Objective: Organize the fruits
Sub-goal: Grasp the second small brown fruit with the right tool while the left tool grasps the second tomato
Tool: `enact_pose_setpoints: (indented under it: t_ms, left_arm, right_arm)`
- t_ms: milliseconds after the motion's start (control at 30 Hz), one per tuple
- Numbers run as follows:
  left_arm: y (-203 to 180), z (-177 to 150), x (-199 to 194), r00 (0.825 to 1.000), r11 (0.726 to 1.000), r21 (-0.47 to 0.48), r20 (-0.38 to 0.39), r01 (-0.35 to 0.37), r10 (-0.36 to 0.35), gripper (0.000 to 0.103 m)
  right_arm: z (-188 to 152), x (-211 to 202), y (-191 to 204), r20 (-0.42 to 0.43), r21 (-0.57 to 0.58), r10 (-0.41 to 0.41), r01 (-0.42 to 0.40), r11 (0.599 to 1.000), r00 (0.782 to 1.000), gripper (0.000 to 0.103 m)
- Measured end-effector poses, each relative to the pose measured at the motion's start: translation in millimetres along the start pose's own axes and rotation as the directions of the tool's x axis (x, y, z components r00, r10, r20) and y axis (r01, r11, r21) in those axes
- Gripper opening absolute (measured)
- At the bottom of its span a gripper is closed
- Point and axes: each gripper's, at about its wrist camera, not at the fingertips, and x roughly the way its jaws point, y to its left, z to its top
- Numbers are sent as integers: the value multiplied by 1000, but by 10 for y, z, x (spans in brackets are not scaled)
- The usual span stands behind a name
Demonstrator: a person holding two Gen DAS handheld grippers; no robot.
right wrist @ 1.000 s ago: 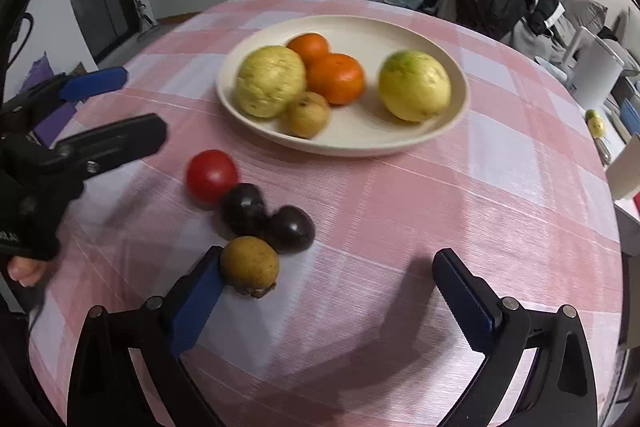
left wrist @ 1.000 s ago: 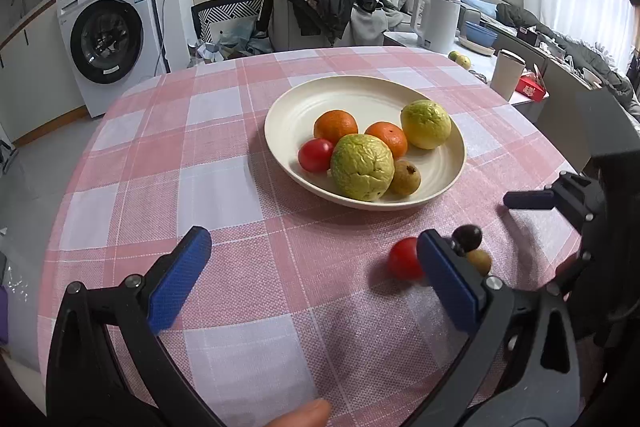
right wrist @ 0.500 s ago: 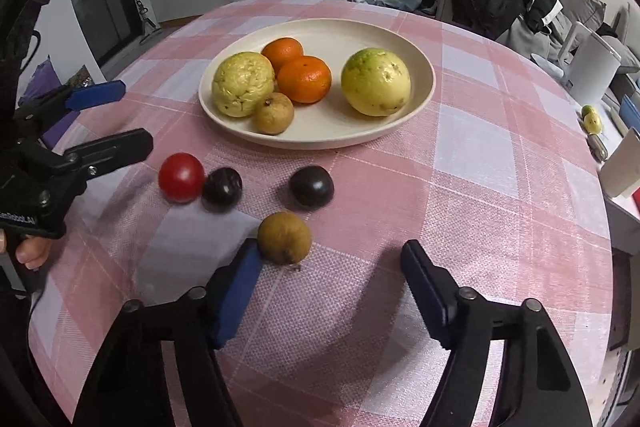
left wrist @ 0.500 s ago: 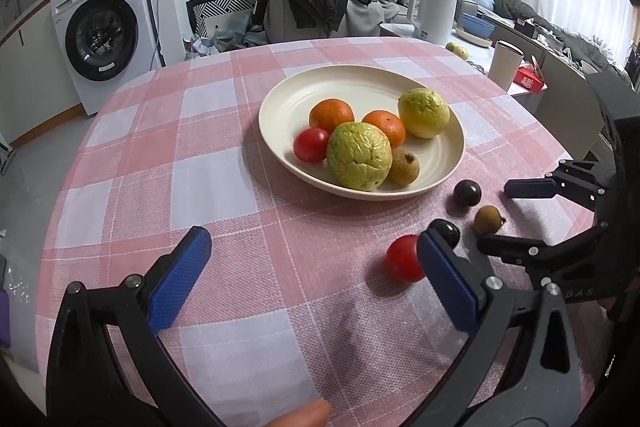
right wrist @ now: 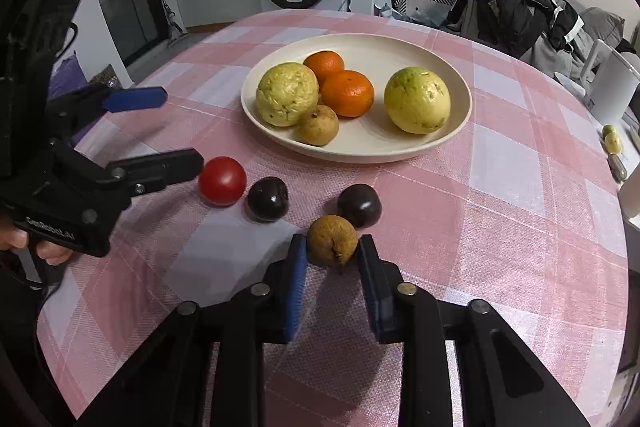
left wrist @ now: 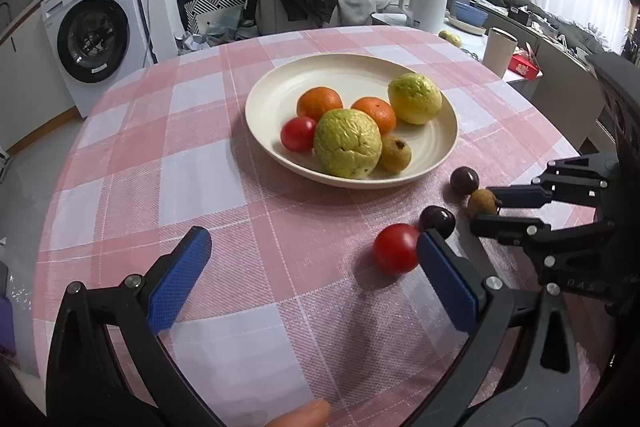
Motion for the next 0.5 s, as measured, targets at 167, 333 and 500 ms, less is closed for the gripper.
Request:
enact_pose_setpoints:
  t_ms: [167, 333, 500]
  left_arm:
    - [-58, -22, 31, 999, 999, 25, -20, 36, -36, 102]
    - [-184, -60, 89, 998, 997, 71, -42, 42, -39, 102]
    - [-253, -87, 147, 997, 994, 95, -65, 54, -48, 95]
  right_arm:
    - [26, -109, -1, 41, 9, 15, -15, 1000, 999, 26]
    - [50, -177, -28, 68, 32, 2, -4, 999, 998, 26]
    - [71, -205, -76, 76, 46, 1, -4, 999, 997, 26]
